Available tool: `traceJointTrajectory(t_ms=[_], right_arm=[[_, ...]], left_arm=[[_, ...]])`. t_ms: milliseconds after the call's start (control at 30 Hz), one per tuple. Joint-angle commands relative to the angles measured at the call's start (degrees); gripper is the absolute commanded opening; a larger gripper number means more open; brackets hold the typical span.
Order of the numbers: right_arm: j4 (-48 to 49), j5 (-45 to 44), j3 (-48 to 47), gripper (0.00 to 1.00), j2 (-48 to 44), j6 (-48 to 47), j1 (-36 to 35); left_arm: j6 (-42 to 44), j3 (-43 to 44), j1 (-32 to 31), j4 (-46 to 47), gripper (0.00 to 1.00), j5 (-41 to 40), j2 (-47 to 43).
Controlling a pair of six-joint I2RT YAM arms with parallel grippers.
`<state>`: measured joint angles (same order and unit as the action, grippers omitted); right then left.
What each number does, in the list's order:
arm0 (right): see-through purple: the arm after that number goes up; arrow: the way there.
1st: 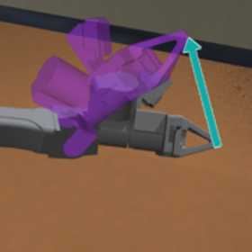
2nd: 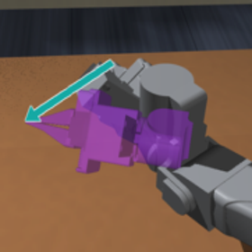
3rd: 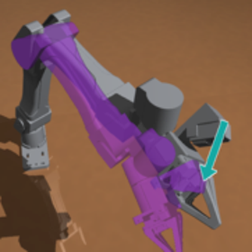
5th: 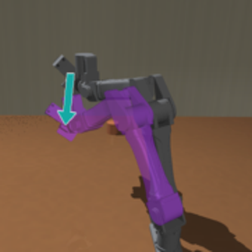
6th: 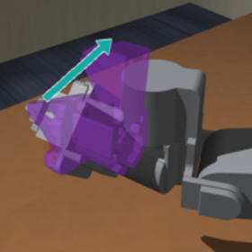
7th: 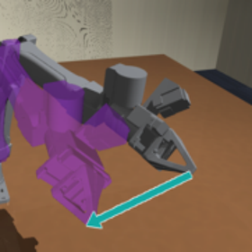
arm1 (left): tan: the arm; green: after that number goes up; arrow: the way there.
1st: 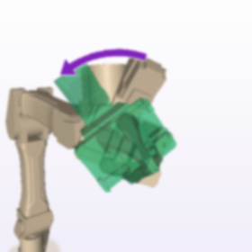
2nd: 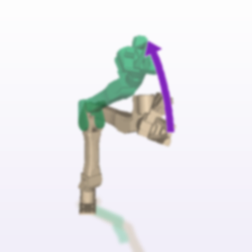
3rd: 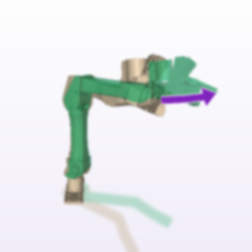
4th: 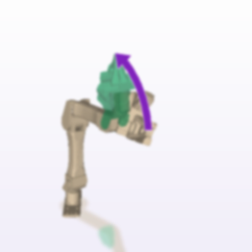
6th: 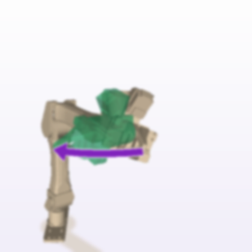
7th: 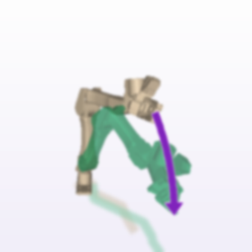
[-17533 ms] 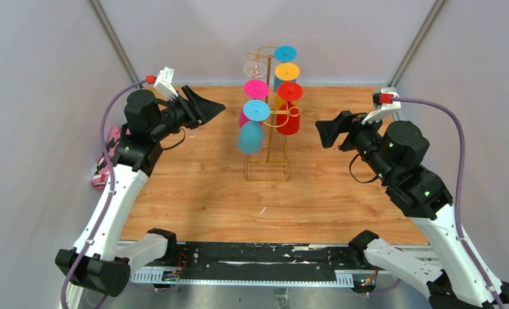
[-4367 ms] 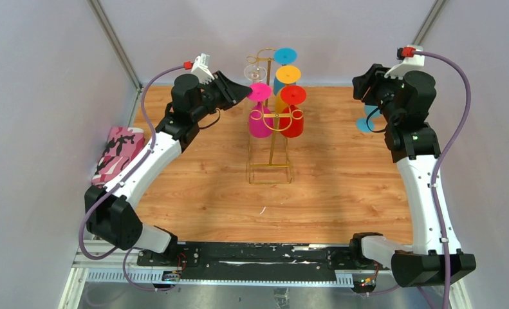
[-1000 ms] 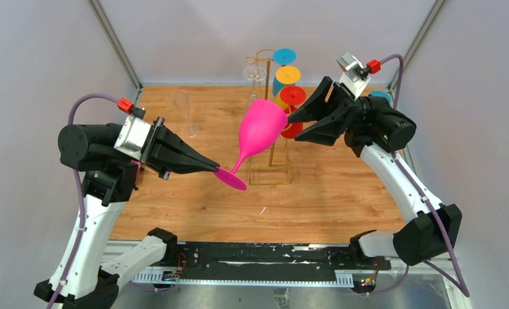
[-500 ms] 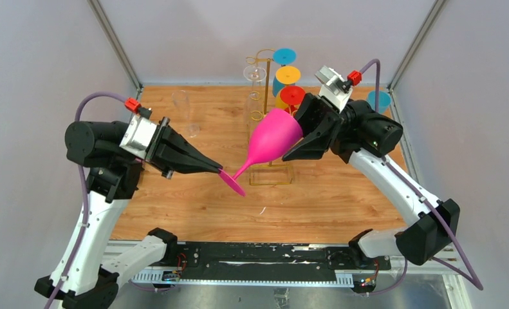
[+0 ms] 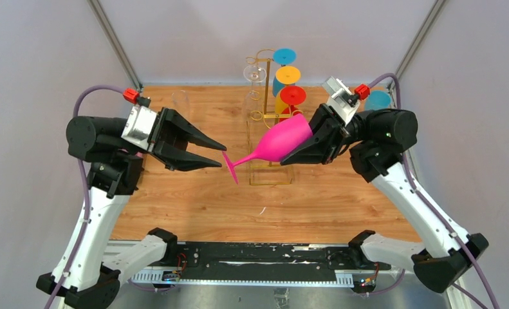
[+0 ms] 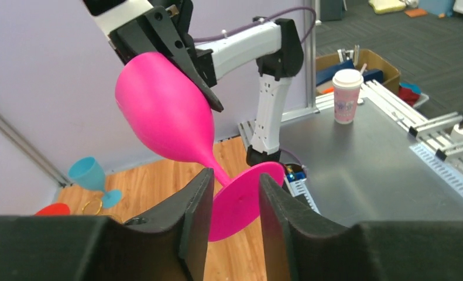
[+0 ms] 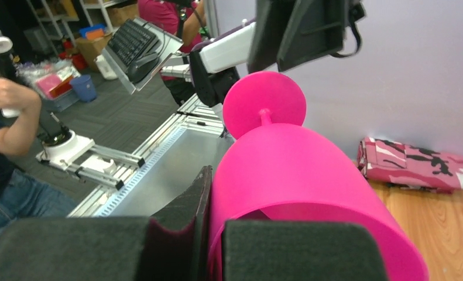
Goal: Take the wine glass off the wine glass rack
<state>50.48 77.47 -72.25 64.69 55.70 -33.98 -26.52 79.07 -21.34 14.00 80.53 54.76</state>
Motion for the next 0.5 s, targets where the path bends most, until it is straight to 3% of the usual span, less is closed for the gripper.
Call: traceJointTrajectory(t_ms=[0, 67, 133, 167, 200, 267, 367, 467], right_arm=[[-39.57, -6.28, -3.38, 0.00, -7.21, -29.68, -0.08], [-51.02, -10.17, -5.87, 0.00, -10.67, -37.64, -0.11], [-59.60, -14.93, -7.99, 0.00, -13.62, -42.28, -0.08], [-63.94, -20.02, -9.27, 0.00, -14.83, -44.81, -0.06], [-68.95, -23.84, -10.99, 0.00, -15.76, -46.19, -0.05], [-78.13, -40.83, -15.15, 0.00, -16.70, -49.71, -0.07], [-88.63, -66.57, -21.93, 0.00, -15.61, -51.14, -0.07], [-96.45, -93.84, -25.77, 0.00, -12.13, -50.77, -0.06]], left_arm=[[-1.20, 0.45, 1.88, 0.51, 0.43, -6.87, -2.17], [-1.39, 1.35, 3.82, -0.50, 0.45, -10.43, -1.05], [0.82, 4.40, 5.21, -7.40, 0.46, -15.88, 1.31], [3.86, 7.06, 5.33, -14.21, 0.44, -20.18, 3.17], [7.05, 10.26, 5.35, -22.31, 0.33, -26.75, 5.27], [9.08, 16.48, 5.35, -33.99, 0.02, -38.66, 10.92], [7.95, 23.17, 5.17, -45.28, 0.00, -50.85, 18.86], [5.79, 23.62, 3.87, -50.21, 0.00, -65.34, 22.55]])
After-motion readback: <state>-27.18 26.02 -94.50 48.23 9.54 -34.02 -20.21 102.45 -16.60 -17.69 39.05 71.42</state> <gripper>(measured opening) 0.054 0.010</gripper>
